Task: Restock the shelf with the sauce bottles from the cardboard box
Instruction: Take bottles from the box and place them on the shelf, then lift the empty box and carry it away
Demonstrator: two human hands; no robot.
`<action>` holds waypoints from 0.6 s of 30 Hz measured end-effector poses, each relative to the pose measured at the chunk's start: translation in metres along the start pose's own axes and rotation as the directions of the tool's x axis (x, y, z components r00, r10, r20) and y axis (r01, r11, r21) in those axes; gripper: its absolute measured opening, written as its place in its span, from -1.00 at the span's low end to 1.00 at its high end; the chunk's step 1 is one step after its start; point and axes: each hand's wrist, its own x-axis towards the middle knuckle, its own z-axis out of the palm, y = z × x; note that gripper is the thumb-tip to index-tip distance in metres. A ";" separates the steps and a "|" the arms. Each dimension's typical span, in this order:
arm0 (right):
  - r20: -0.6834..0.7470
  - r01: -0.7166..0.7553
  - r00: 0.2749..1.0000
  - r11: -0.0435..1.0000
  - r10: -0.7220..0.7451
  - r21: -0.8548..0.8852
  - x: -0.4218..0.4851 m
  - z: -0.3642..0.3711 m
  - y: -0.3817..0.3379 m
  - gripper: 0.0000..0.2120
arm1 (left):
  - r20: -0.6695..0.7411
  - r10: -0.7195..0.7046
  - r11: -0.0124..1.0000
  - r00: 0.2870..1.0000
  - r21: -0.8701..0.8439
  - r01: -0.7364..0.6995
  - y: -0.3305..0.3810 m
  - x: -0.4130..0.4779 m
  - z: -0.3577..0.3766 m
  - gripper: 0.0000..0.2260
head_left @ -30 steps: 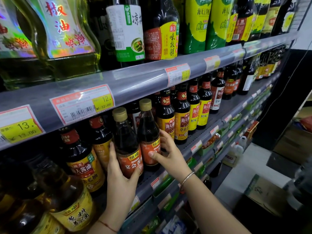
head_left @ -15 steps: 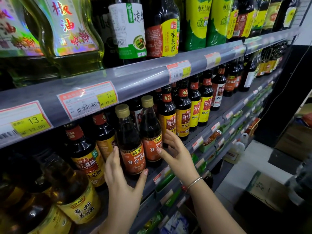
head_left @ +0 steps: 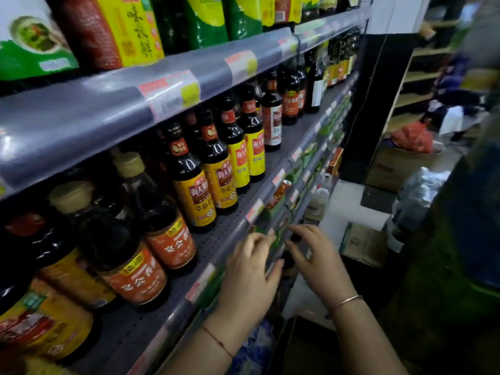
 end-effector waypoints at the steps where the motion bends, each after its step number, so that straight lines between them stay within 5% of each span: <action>1: -0.003 -0.031 1.000 0.997 0.030 -0.066 -0.006 -0.003 0.016 -0.72 | 0.062 0.020 0.997 0.998 0.066 -0.024 0.001 0.007 0.015 -0.62; 6: 0.082 -0.324 0.933 0.918 0.350 -0.227 -0.056 -0.004 0.097 -0.68 | 0.378 0.035 0.974 0.925 0.195 -0.116 -0.006 0.023 0.111 -0.66; 10: 0.130 -0.540 0.795 0.790 0.592 -0.291 -0.104 0.009 0.157 -0.68 | 0.558 0.024 0.974 0.830 0.175 -0.146 -0.026 0.021 0.192 -0.71; 18: 0.130 -0.809 0.506 0.521 0.853 -0.272 -0.185 0.060 0.291 -0.70 | 0.735 -0.008 0.961 0.678 0.192 -0.197 -0.099 -0.003 0.353 -0.66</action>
